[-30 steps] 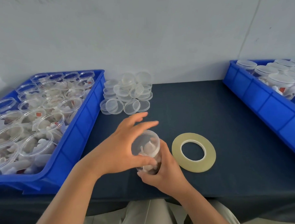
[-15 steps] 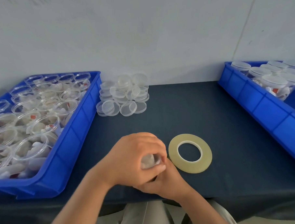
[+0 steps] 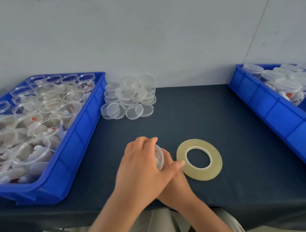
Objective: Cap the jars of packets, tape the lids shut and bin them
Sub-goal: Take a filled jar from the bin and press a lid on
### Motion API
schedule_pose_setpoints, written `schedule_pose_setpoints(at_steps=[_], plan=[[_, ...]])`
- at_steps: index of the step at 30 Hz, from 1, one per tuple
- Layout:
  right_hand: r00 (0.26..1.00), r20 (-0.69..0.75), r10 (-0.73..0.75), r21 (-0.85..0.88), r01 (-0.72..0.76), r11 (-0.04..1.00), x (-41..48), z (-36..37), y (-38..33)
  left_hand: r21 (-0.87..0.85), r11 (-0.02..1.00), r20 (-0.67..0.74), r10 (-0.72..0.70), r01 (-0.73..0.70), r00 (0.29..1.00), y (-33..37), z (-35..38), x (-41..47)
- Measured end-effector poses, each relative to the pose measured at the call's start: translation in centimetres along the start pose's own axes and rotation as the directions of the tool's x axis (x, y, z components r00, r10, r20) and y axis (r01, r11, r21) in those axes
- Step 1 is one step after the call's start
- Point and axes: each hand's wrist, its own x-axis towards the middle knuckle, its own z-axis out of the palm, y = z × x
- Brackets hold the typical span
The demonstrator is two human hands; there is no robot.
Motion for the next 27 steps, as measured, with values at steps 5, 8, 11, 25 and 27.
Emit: schedule_pose_setpoints(at_steps=[5, 8, 11, 25, 27], plan=[[0.998, -0.033, 0.045, 0.001, -0.045, 0.999, -0.1, -0.4, 0.3, 0.029, 0.972, -0.018, 0.236, -0.235, 0.972, -0.7, -0.3, 2.3], [0.998, -0.022, 0.057, 0.094, -0.055, 0.994, 0.0, -0.4, 0.8, -0.051, 0.940, 0.103, 0.340, -0.337, 0.935, -1.8, -1.3, 3.4], [0.997, -0.040, 0.069, 0.150, -0.062, 0.987, 0.0, -0.3, 1.2, -0.194, 0.935, 0.091, 0.320, -0.298, 0.943, -1.8, -1.4, 3.6], [0.982, -0.159, 0.102, 0.148, -0.078, 0.986, -0.2, -0.9, 1.0, -0.271, 0.962, -0.126, -0.010, -0.024, 0.992, -1.0, 1.9, 2.9], [0.985, -0.144, 0.100, 0.116, -0.083, 0.990, -0.1, -1.0, 0.9, -0.315, 0.946, -0.123, 0.033, -0.070, 0.992, -1.8, 1.6, 2.9]])
